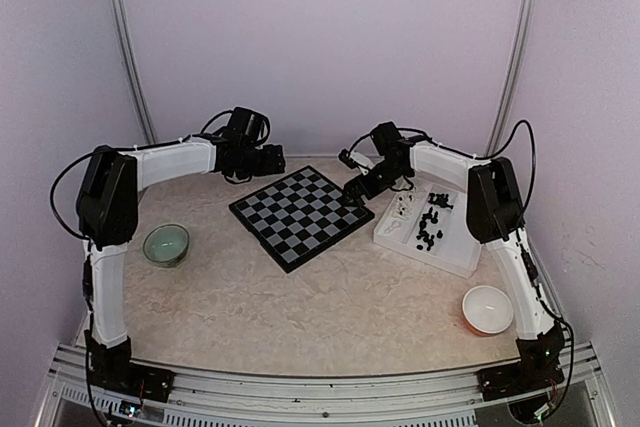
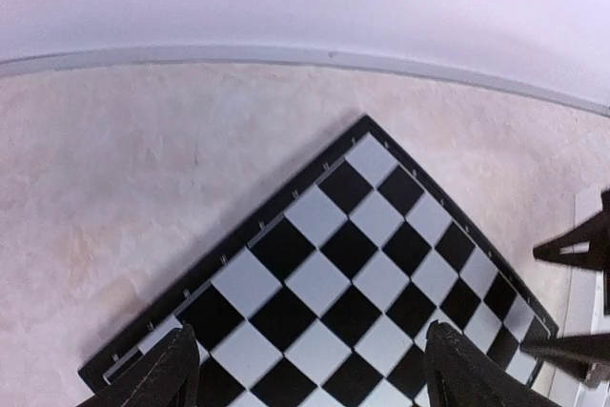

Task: Set up the chess pieces on the board
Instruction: Move the chessboard to the center of the board.

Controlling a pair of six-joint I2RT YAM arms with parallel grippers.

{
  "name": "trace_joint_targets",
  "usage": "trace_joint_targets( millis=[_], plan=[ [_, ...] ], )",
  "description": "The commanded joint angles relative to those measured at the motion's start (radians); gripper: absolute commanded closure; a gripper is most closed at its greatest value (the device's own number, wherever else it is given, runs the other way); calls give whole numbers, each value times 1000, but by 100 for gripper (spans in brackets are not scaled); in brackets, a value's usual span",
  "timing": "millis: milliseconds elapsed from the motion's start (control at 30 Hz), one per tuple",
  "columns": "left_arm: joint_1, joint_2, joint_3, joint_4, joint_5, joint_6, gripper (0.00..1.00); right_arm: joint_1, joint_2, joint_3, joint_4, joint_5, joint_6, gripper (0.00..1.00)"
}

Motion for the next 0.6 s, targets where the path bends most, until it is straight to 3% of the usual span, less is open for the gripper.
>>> trace_joint_targets(
  millis=[0, 300, 567],
  plan=[
    [41, 121, 116, -12, 12, -7, 16, 20, 42, 19, -60, -11, 16, 4],
    [127, 294, 307, -36, 88, 0, 14, 25, 43, -5, -65, -27, -6, 4],
    [142, 326, 269, -43, 170, 53, 11, 44, 54, -2, -60, -21, -36, 4]
  ],
)
